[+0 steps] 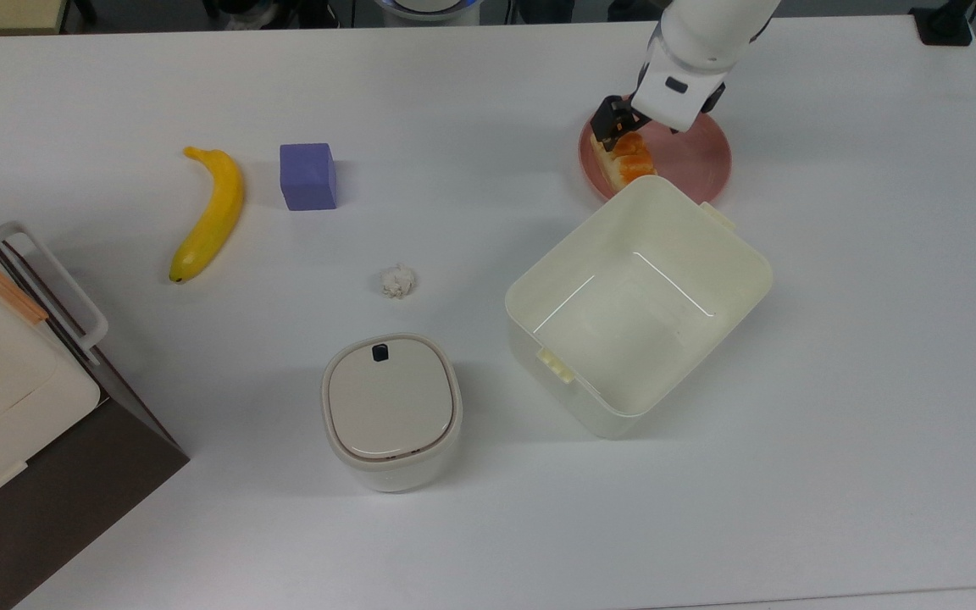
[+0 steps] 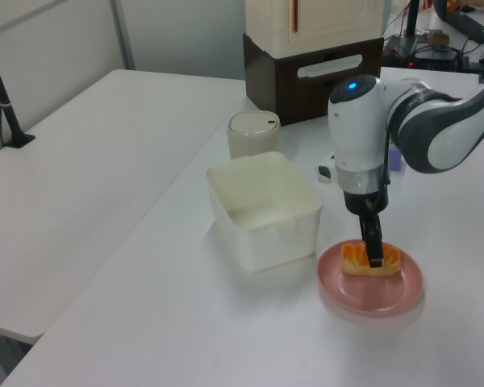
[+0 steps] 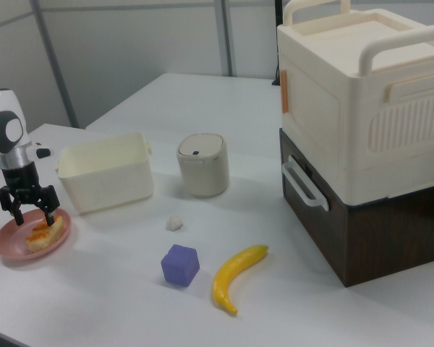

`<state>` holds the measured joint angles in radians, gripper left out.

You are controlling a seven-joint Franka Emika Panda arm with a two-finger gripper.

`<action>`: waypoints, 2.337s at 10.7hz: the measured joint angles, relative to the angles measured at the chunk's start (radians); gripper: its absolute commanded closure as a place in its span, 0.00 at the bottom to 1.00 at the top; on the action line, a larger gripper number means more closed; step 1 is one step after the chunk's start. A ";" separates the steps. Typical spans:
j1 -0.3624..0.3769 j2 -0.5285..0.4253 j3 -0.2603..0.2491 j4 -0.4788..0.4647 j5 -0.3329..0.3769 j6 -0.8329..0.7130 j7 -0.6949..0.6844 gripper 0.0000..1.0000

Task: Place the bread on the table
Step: 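Close the gripper on the bread roll and lift it off the plate, then carry the bread roll toward the purple cube and lower onto the table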

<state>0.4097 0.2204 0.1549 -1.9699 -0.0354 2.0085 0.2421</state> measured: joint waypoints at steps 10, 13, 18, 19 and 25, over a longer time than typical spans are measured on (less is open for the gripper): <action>-0.001 0.030 -0.005 0.006 -0.033 0.003 0.016 0.45; -0.013 -0.014 -0.011 0.050 -0.034 -0.075 -0.001 0.45; -0.082 -0.075 -0.149 0.122 -0.053 -0.213 -0.175 0.41; -0.105 -0.061 -0.183 0.119 -0.066 -0.212 -0.214 0.35; -0.157 -0.025 -0.242 0.124 -0.069 -0.181 -0.275 0.00</action>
<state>0.2524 0.1950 -0.0876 -1.8462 -0.1039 1.8278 -0.0327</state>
